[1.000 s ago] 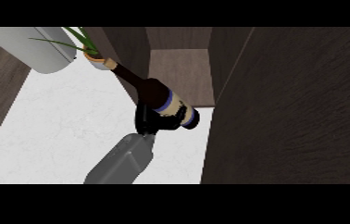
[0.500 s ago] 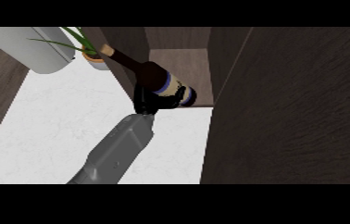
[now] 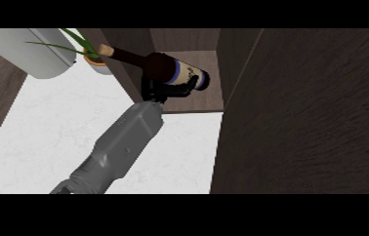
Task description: Pick up the wine, place it into the cabinet and close the cabinet
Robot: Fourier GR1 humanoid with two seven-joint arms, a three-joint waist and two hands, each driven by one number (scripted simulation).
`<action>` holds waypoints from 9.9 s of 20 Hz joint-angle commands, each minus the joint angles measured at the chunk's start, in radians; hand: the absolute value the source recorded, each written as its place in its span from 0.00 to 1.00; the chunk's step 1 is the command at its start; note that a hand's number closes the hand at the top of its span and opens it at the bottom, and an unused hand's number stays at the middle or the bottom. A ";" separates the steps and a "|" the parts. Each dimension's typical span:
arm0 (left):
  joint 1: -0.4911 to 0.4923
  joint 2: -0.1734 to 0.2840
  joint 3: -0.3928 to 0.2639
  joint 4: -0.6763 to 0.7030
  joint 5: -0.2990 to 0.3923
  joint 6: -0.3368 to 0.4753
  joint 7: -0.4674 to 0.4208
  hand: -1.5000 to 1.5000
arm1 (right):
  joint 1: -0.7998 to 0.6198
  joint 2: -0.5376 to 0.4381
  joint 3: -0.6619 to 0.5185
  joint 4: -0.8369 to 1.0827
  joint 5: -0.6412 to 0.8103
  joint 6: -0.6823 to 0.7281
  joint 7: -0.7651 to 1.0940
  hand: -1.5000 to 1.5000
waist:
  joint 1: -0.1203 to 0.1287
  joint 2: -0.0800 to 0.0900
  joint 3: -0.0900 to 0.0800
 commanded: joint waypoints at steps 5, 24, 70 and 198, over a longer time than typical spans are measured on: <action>-0.132 0.000 0.024 0.129 0.041 0.011 0.063 1.00 | -0.004 0.006 -0.001 0.068 -0.006 0.024 -0.060 0.00 | -0.029 0.009 0.001; -0.111 0.001 -0.064 0.118 0.124 0.039 0.067 1.00 | -0.064 0.027 0.086 0.066 0.041 0.013 -0.049 0.00 | -0.082 0.019 0.000; -0.110 0.000 -0.389 -0.052 0.387 0.287 -0.177 0.00 | -0.042 0.024 0.066 0.094 0.018 0.027 -0.081 0.00 | -0.069 0.013 0.001; 1.380 1.148 0.315 -1.135 0.166 -0.766 -0.106 0.00 | -1.154 0.048 0.398 1.348 -0.494 0.242 0.058 1.00 | 0.087 0.001 0.000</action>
